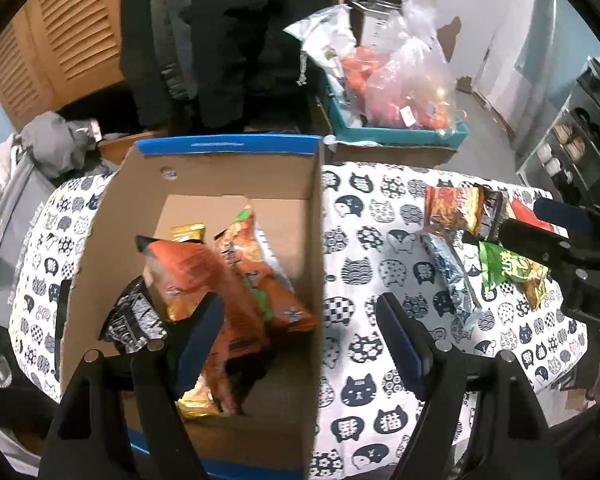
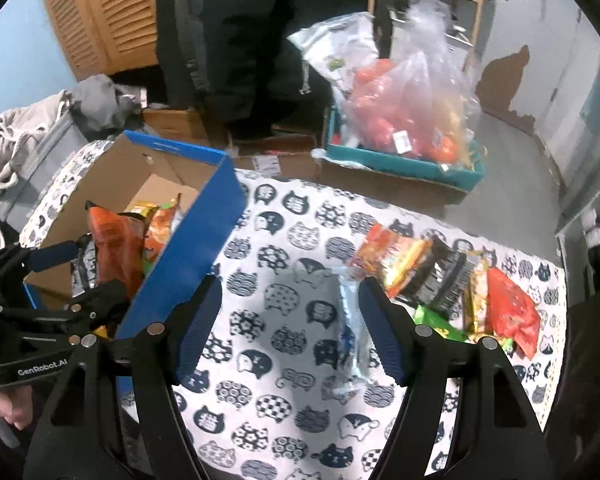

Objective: Organize snacks
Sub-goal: 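Move left tool to the silver foil pack while right tool reaches the green peanut bag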

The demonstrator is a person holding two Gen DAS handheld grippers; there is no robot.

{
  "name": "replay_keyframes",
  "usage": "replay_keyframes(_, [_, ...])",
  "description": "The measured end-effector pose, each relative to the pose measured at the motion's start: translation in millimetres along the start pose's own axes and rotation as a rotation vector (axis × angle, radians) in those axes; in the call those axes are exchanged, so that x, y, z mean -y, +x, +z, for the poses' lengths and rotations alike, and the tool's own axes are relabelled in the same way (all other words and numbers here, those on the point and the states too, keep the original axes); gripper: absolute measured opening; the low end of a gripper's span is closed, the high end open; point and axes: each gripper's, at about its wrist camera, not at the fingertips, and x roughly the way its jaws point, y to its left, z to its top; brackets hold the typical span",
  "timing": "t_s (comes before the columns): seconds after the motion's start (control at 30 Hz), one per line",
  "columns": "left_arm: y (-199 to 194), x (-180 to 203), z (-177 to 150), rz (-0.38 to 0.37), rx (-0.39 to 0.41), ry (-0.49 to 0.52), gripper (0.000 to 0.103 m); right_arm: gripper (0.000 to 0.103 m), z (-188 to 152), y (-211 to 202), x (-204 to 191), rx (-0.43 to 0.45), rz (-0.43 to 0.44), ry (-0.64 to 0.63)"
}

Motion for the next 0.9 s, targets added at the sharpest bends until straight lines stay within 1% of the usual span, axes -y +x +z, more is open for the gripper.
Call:
replay_keyframes(0.2, [9, 29, 2, -0.010, -0.025, 0.053, 0.080, 0.071, -12, -3, 30, -0.006, -0.014, 0.042])
replay_keyframes(0.4, [18, 55, 5, -0.028, -0.052, 0.076, 0.080, 0.073, -23, -4, 56, -0.017, -0.029, 0.073])
replay_keyframes(0.63, [36, 88, 10, -0.020, -0.084, 0.128, 0.080, 0.074, -40, 1, 88, -0.052, -0.046, 0.108])
replay_keyframes(0.73, [46, 101, 13, -0.021, -0.103, 0.151, 0.080, 0.074, -42, 10, 104, -0.091, -0.060, 0.091])
replay_keyframes(0.9, [67, 122, 16, -0.040, -0.147, 0.173, 0.080, 0.074, -44, 27, 132, -0.171, -0.090, 0.006])
